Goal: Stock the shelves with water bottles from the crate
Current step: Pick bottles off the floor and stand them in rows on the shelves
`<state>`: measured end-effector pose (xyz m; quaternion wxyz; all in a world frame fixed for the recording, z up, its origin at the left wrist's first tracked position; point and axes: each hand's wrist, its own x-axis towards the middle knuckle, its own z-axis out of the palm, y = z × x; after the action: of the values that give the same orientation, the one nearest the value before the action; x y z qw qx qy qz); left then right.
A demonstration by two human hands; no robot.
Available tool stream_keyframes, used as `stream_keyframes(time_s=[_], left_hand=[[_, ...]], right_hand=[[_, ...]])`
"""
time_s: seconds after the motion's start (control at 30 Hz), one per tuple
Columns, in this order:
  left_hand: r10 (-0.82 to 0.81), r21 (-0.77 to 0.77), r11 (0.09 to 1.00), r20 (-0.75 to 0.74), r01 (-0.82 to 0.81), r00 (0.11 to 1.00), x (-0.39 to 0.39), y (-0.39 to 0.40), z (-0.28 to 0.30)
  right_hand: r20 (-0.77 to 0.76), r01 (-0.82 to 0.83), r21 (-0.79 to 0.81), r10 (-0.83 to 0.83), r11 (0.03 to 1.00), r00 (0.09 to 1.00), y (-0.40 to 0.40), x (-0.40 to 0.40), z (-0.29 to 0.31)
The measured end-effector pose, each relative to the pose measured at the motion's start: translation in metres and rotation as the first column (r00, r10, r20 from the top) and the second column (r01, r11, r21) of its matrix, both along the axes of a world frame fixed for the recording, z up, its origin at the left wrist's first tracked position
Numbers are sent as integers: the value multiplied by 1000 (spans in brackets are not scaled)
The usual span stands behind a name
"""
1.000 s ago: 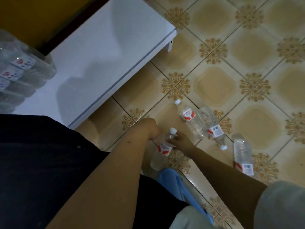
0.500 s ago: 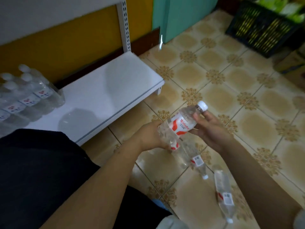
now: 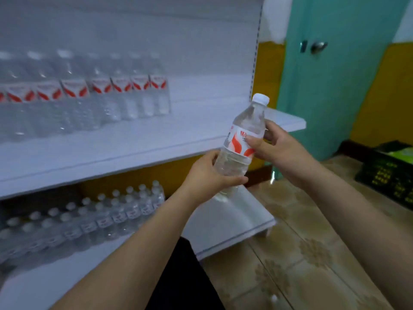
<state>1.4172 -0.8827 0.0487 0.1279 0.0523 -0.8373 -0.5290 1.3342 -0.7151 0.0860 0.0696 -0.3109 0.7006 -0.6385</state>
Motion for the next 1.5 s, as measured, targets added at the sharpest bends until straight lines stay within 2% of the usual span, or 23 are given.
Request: stream_keyframes(time_s=[0.17,0.3,0.5,0.67,0.8,1.0,1.1,1.2,1.3,1.37,1.43,1.5], left_hand=[[164,-24,985,-122,-168,979,21,-57,67],[271,-29,959,-183,-281,945,28,-103,89],[419,-76,896,-185,-438,889,29,-171,76],[515,-91,845,-123,-526,848,9,-226,54],[488,-210,848,-48,-487,871,-8,-274,51],[547,-416,764,13,-493,837,-46,-318,65],[643,-547,666,76,-508,762,-60,-338,63],[729,-631,558,63,-538,682,-65,-349,55],[758,-648,500,6,-575,652,-68,-358,50],[769,-642,482,-16,-596,639,-70,-366,46],[782,-621,481,-16,-619,624,-72,-372,42],[790,-599,485,-13,-637,613,-76,-379,39]], right_hand=[[-107,-183,45,187,982,976,-73,3,70],[-147,-237,92,249,967,957,-138,10,96],[-298,-235,147,270,961,916,-236,7,89],[-312,-266,167,307,949,899,-305,-4,80],[-333,-278,186,327,942,884,-351,-28,79],[-342,-240,262,323,935,883,-407,-67,79],[-319,-232,271,315,934,894,-430,-83,77],[-314,-217,272,300,938,901,-447,-89,72],[-358,-196,322,311,926,880,-456,-92,75],[-396,-144,432,330,890,857,-455,-96,70],[-469,-10,566,332,824,819,-455,-104,48],[-559,133,629,326,766,762,-455,-108,23]])
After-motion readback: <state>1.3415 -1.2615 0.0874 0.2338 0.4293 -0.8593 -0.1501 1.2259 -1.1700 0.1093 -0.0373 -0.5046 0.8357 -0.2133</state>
